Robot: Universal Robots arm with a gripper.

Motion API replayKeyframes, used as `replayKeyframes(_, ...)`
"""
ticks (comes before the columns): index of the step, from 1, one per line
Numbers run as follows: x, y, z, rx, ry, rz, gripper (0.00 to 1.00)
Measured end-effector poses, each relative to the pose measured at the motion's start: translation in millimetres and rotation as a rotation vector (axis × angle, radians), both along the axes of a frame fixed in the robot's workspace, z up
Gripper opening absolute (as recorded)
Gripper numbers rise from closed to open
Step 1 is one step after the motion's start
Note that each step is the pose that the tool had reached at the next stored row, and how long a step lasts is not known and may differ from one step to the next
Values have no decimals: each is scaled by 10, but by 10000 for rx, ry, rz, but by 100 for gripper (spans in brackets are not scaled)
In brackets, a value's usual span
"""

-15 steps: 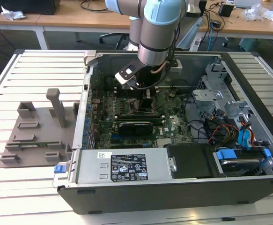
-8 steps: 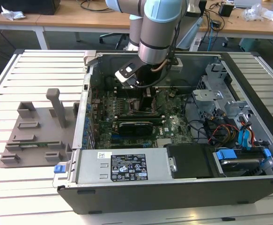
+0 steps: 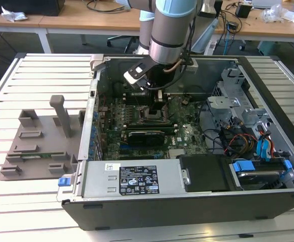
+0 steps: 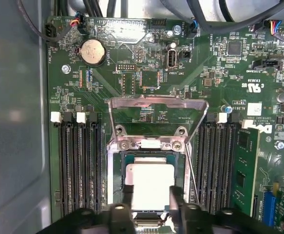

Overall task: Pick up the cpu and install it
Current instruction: 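Place the cpu into insertion slot, then close the cpu cover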

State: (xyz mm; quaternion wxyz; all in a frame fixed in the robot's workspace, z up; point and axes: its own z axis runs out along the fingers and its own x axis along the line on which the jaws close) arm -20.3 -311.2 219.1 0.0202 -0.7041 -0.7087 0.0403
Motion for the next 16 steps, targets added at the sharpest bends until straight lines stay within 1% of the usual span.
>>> replayKeyframes(1, 0, 0, 14, 0, 0, -1, 36)
replayKeyframes(2, 0, 0, 42, 0, 0, 0, 24)
replayKeyframes(3, 0, 0, 73, 0, 0, -1, 24)
replayKeyframes(4, 0, 0, 106, 0, 0, -1, 12)
replayKeyframes(6, 0, 0, 192, 0, 0, -1, 11)
replayKeyframes(8, 0, 0, 236, 0, 0, -1, 11)
replayKeyframes(9, 0, 0, 273, -1, 0, 0, 11)
replayKeyframes(11, 0, 0, 315, -1, 0, -1, 11)
replayKeyframes(12, 0, 0, 392, 2, 0, 0, 11)
replayKeyframes(16, 1, 0, 392, 17, 0, 0, 11)
